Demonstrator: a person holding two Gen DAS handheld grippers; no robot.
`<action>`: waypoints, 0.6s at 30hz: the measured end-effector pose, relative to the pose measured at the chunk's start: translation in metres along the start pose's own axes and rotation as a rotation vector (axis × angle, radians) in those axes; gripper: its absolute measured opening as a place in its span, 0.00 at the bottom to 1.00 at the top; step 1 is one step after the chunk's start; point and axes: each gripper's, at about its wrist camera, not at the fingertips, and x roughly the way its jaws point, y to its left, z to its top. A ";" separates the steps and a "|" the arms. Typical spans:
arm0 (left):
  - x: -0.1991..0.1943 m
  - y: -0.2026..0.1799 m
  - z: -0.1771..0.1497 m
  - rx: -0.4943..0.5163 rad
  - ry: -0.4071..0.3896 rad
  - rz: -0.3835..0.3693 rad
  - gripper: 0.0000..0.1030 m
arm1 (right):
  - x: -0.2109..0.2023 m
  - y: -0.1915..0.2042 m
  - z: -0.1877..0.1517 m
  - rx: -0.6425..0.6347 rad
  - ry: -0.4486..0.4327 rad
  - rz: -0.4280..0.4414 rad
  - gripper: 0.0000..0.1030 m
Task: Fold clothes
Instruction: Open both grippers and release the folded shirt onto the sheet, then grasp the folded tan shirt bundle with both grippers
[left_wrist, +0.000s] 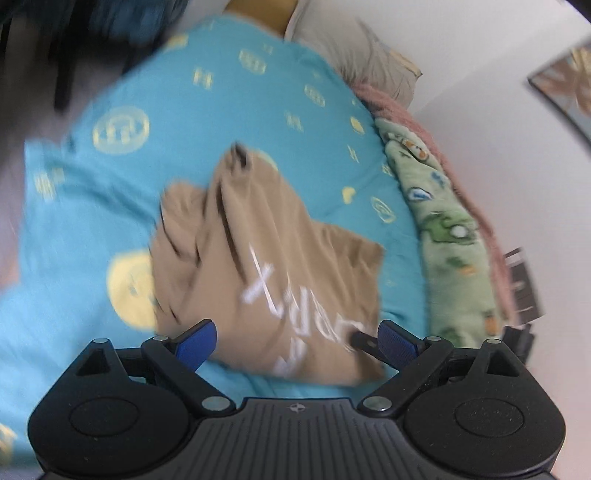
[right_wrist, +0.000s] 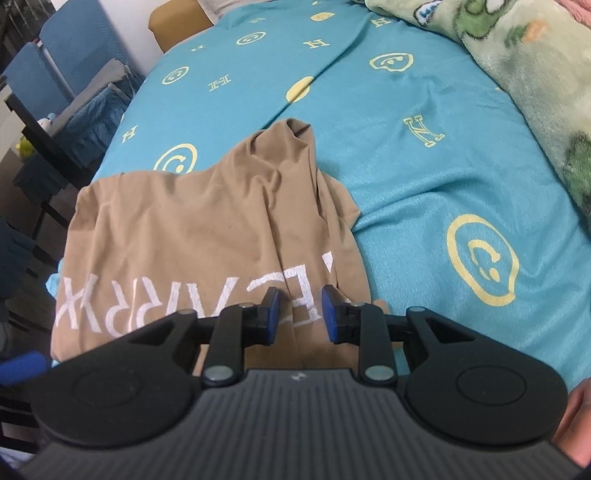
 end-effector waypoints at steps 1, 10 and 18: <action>0.006 0.003 -0.002 -0.022 0.021 -0.007 0.93 | -0.001 0.001 0.000 -0.010 -0.003 0.004 0.44; 0.063 0.035 -0.017 -0.224 0.187 -0.051 0.94 | -0.032 0.021 0.003 -0.097 -0.176 -0.033 0.87; 0.046 0.050 -0.013 -0.307 -0.066 -0.002 0.88 | -0.032 0.018 0.007 -0.050 -0.168 -0.003 0.87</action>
